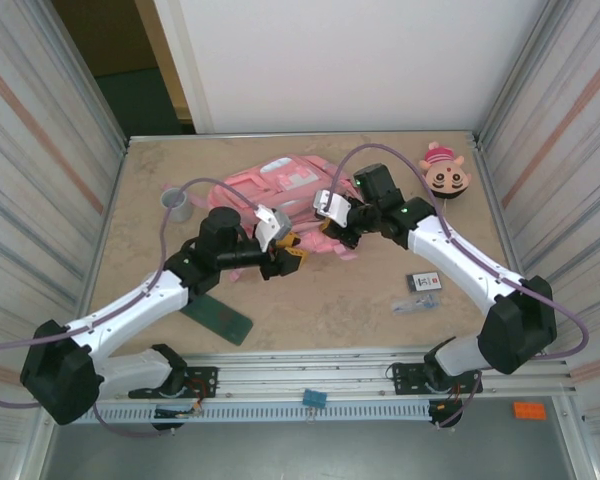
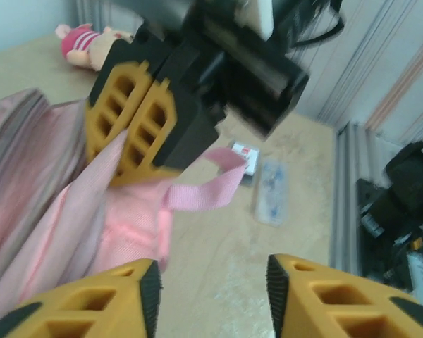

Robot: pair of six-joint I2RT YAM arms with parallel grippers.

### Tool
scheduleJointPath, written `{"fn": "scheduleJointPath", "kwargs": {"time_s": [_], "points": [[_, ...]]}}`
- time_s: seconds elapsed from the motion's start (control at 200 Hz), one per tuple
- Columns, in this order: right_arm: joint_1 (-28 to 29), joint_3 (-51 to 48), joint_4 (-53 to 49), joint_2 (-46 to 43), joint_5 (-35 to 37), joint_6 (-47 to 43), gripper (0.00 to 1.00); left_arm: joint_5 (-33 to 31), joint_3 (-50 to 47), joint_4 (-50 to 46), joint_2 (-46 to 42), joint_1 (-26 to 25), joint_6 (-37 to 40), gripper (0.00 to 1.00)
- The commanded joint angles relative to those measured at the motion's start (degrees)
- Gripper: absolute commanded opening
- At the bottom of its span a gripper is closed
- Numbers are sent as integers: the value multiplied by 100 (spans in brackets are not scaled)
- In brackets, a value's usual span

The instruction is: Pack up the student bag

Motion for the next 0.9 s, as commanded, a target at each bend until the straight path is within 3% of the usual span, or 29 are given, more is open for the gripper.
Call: {"fn": "scheduleJointPath", "kwargs": {"time_s": [0.0, 0.11, 0.266, 0.416, 0.531, 0.626, 0.697, 0.782, 0.892], "points": [[-101, 354, -576, -379, -874, -1067, 0, -460, -100, -688, -475, 201, 816, 66], [-140, 522, -1202, -380, -745, -1689, 0, -562, -303, -1094, -933, 632, 1743, 80], [-231, 701, -1635, -427, -876, -2066, 0, -704, -664, -1016, -1231, 1086, 3317, 88], [-242, 830, -1882, -430, -965, -2187, 0, -672, -279, -1647, -611, 1141, 4472, 99], [-239, 863, -1956, -453, -991, -2185, 0, -789, -207, -1146, -131, 1162, 4834, 99], [-242, 911, -1988, -462, -1009, -2191, 0, -626, 144, -1280, 423, 1266, 5257, 97], [-250, 941, -2002, -480, -993, -2182, 0, -551, 440, -1575, 829, 1318, 5511, 84], [-338, 938, -1956, -509, -962, -2121, 0, -214, 625, -1771, 1088, 1395, 5596, 38], [-694, 765, -1457, -524, -845, -1639, 0, 218, 772, -2302, 986, 1396, 5492, 13]]}}
